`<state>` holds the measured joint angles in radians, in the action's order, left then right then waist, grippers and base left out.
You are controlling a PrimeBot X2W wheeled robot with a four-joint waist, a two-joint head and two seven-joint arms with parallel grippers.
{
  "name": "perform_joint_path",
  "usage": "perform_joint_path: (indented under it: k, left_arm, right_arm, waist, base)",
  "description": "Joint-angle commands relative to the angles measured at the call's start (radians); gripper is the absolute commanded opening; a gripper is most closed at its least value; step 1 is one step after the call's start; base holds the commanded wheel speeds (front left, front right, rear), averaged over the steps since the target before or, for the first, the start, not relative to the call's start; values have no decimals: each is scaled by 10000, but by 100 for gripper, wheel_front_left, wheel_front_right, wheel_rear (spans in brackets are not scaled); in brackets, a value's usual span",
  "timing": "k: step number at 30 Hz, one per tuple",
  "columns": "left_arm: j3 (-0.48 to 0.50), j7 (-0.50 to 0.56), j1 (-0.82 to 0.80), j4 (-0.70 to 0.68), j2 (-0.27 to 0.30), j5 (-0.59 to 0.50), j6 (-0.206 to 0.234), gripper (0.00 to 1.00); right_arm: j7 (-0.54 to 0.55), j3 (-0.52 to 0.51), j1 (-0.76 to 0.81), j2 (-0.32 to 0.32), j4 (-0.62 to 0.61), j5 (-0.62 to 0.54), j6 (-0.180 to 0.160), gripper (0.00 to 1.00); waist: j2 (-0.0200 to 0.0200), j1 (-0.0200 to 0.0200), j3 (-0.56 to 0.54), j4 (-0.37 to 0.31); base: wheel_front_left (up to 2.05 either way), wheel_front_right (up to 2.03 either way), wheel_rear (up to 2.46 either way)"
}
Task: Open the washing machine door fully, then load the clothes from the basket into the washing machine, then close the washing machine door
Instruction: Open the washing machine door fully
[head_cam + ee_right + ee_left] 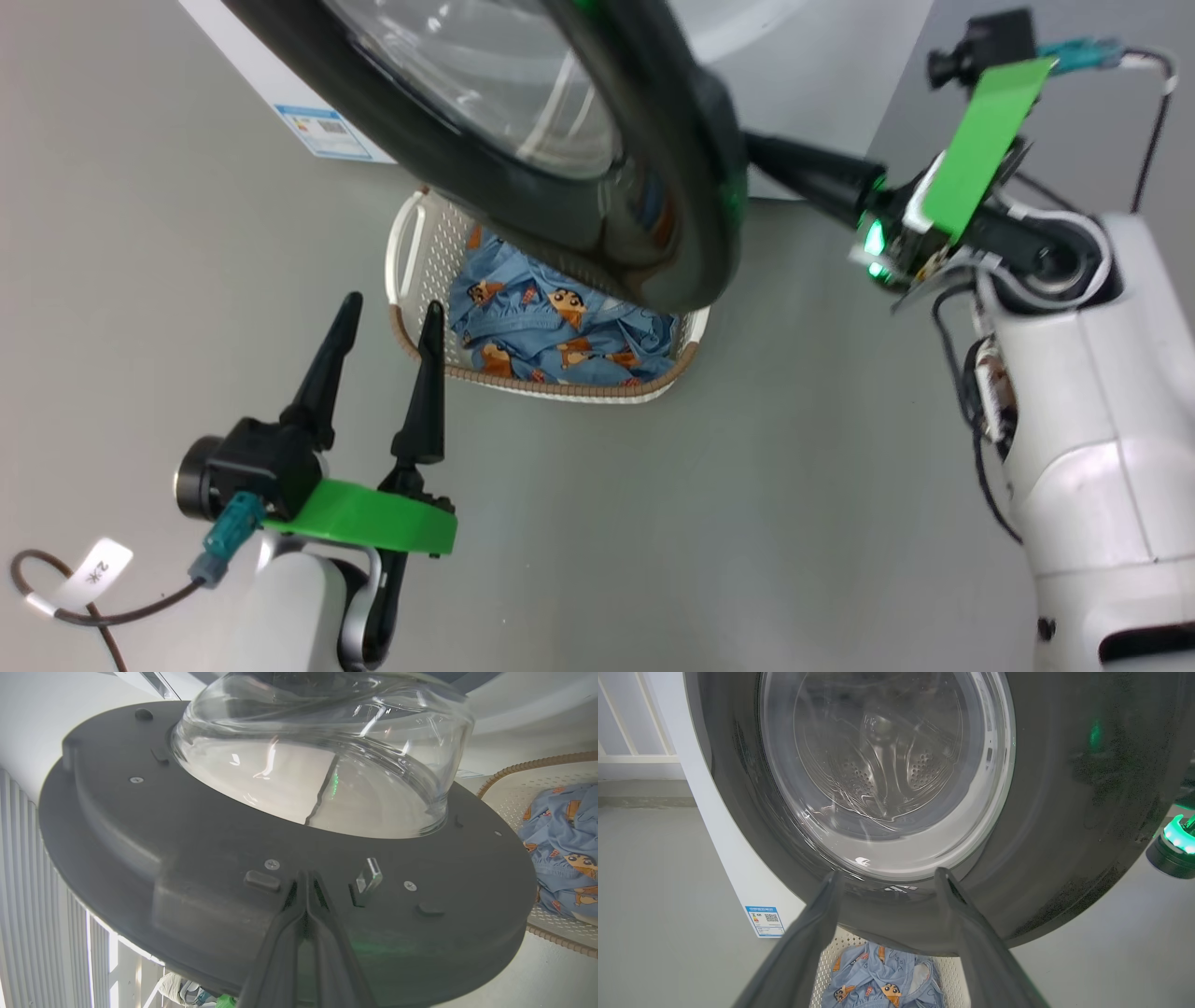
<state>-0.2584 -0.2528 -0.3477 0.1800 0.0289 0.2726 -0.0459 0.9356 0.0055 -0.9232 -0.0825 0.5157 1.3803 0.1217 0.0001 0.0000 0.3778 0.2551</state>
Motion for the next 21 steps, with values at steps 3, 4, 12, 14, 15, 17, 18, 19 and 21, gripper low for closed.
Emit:
perform_joint_path:
  k: [3, 4, 12, 14, 15, 17, 18, 19, 21]
  left_arm:
    - [286, -90, 224, -139, 214, -119, 0, 100]
    - [281, -90, 264, -121, 214, -123, -1, 100]
    - [180, -90, 541, 74, 214, -171, -92, 100]
    - [145, -90, 588, 103, 214, -168, -101, 100]
    - [125, -90, 607, 117, 214, -161, -105, 100]
    - [59, -90, 655, 154, 214, -133, -107, 100]
    - [37, -90, 670, 162, 214, -119, -101, 100]
    - [16, -90, 685, 168, 214, -103, -97, 100]
    - [-1, -90, 700, 171, 214, -97, -94, 100]
  right_arm:
    - [-151, 705, 575, 321, -588, 331, 90, 0]
    - [-241, 866, 715, 321, -661, 395, 90, 0]
    - [-924, 2090, 1473, 322, -817, 986, 90, 0]
    - [-1100, 2397, 1578, 322, -792, 1143, 90, 0]
    - [-1178, 2559, 1617, 322, -771, 1199, 90, 0]
    - [-1419, 2983, 1712, 322, -684, 1386, 90, 0]
    - [-1496, 3116, 1730, 322, -652, 1421, 90, 0]
    - [-1580, 3236, 1745, 322, -620, 1472, 90, 0]
    - [-1634, 3359, 1753, 322, -590, 1565, 90, 0]
  waist:
    - [-1, 0, -351, -41]
    - [-1, 0, -420, -50]
    - [-1, 0, -919, 27]
    - [-1, 0, -1009, 79]
    - [-1, 0, -1050, 110]
    - [-1, 0, -1159, 215]
    - [-1, 0, -1192, 253]
    - [-1, 0, -1221, 289]
    - [-1, 0, -1241, 315]
  base:
    - [0, 0, 0]
    - [0, 0, 0]
    - [0, 0, 0]
    - [0, 0, 0]
    - [0, 0, 0]
    - [0, 0, 0]
    - [0, 0, 0]
    - [0, 0, 0]
    - [0, 0, 0]
